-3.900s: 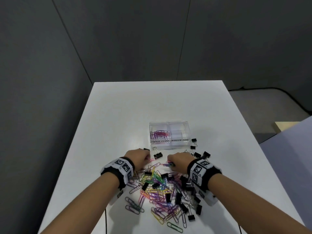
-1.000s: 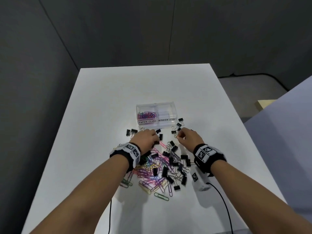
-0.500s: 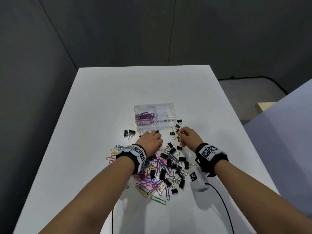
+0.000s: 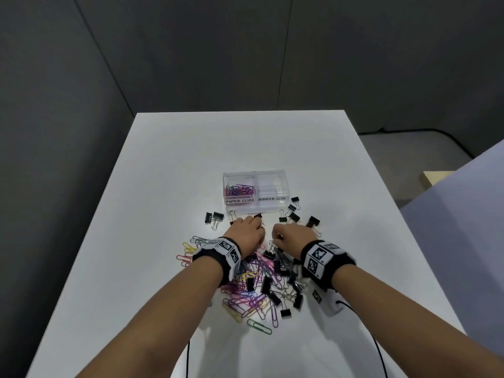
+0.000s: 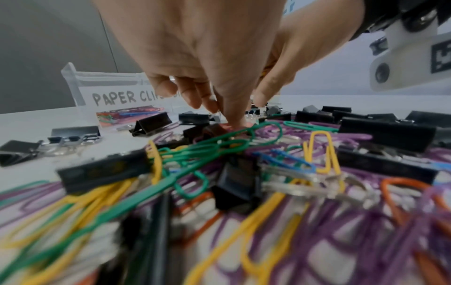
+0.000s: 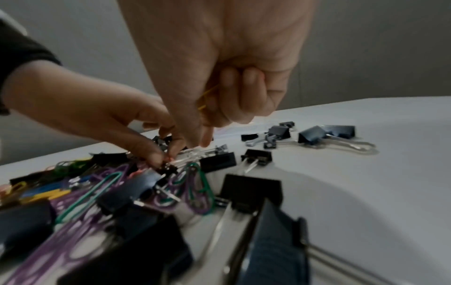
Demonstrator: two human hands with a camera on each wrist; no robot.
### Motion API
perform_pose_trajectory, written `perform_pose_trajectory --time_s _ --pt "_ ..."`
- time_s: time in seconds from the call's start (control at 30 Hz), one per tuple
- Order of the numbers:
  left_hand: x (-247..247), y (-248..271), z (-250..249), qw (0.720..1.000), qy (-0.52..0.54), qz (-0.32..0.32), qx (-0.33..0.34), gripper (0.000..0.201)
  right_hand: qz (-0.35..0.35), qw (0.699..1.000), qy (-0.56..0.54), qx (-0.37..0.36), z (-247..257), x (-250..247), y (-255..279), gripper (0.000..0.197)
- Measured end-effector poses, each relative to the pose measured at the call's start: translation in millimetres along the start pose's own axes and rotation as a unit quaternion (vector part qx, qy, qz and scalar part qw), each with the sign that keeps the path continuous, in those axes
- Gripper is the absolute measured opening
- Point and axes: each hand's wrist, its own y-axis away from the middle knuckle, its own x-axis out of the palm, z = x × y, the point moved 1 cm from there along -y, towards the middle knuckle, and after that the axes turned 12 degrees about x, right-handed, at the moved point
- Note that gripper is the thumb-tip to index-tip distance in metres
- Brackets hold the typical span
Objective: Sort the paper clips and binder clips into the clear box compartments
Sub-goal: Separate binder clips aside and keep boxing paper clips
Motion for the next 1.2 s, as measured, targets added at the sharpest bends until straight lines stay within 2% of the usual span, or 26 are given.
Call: perform_pose_trajectory --time_s 0.07,0.17,0.23,0.3,0.37,0.43,0.53,0.57,0.67,0.73,0.83,0.93,1.07,1.2 --pt "0.2 4.6 1.2 1.000 0.003 -0.008 0.006 0.028 0.004 1.000 0.028 -0.010 4.2 3.7 -1.1 0.023" --pt "-0.3 11.4 5.2 0.999 0.020 -0.032 0.007 0.029 0.010 1.000 0.015 0.004 -2.2 3.7 -2.9 0.020" --pt "-4.0 15.0 6.5 0.993 0.074 -0.092 -0.002 0.026 0.021 1.000 0.005 0.014 -9.9 0.6 -3.9 0.019" --pt "-12.1 20.0 7.7 0.969 0.174 -0.174 -0.038 0.016 0.026 1.000 0.004 0.016 -16.1 -3.8 -4.9 0.021" --pt "-19.7 25.9 12.1 0.941 0.251 -0.206 -0.095 0.009 0.008 1.000 -0.003 0.029 -21.9 -9.4 -7.2 0.022" --pt "-22.4 30.6 20.6 0.932 0.278 -0.189 -0.138 0.016 -0.017 0.998 -0.010 0.058 -28.0 -15.8 -10.8 0.021" --pt "-16.0 34.6 33.9 0.938 0.278 -0.121 -0.166 0.054 -0.028 0.998 -0.016 0.063 -29.4 -21.7 -12.4 0.022" --pt "-13.6 34.3 36.2 0.942 0.273 -0.103 -0.169 0.059 -0.022 0.999 -0.014 0.043 -26.2 -21.8 -11.1 0.025" --pt "-9.6 31.4 38.1 0.949 0.259 -0.067 -0.166 0.043 0.003 0.999 0.033 -0.036 -12.4 -16.8 -4.8 0.032" --pt "-9.1 27.8 35.8 0.960 0.223 -0.065 -0.158 0.038 0.013 0.996 0.065 -0.055 -7.2 -12.4 -2.6 0.032" --pt "-9.4 18.1 34.0 0.972 0.146 -0.069 -0.170 0.046 0.028 0.996 0.079 -0.042 -7.3 -6.9 -1.6 0.029" --pt "-8.1 8.0 35.8 0.978 0.090 -0.034 -0.184 0.043 0.036 0.996 0.073 -0.026 -10.5 -1.4 -0.6 0.027" --pt "-11.8 0.9 39.3 0.978 0.086 -0.037 -0.187 0.037 0.016 0.998 0.061 -0.010 -19.6 -3.0 0.6 0.025" --pt "-16.6 -11.1 38.4 0.985 0.063 -0.031 -0.158 0.033 0.023 0.997 0.077 -0.019 -27.8 -12.1 5.2 0.030"
